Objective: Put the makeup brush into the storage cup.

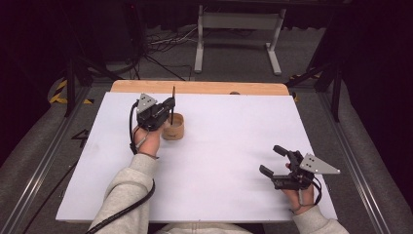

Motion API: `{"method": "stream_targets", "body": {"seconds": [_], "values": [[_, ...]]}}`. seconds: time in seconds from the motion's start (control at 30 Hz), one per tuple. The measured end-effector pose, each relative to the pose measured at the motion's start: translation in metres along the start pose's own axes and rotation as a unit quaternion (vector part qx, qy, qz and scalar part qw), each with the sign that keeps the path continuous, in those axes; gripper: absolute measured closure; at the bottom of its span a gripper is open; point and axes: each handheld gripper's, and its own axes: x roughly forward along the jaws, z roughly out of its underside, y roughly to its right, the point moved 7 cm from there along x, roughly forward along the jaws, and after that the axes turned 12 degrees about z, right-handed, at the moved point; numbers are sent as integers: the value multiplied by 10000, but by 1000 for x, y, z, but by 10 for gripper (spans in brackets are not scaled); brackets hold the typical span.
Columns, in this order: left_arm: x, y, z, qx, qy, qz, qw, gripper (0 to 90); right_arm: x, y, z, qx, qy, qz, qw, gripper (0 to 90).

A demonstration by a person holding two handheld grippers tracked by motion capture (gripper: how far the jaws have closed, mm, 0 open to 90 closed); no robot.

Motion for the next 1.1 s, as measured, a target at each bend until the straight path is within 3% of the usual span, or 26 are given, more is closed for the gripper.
{"method": "stream_targets", "body": {"seconds": [0.9, 1.03, 1.1], "values": [[-1, 2, 26, -215, -216, 68, 9995, 818, 1, 0, 1, -1, -28, 10, 10000, 83], [-3, 5, 27, -154, -270, 77, 9995, 812, 1, 0, 1, -3, -11, 7, 10000, 83], [-5, 6, 25, -281, -222, 160, 9992, 747, 1, 0, 1, 5, -24, 9, 10000, 83]]}}
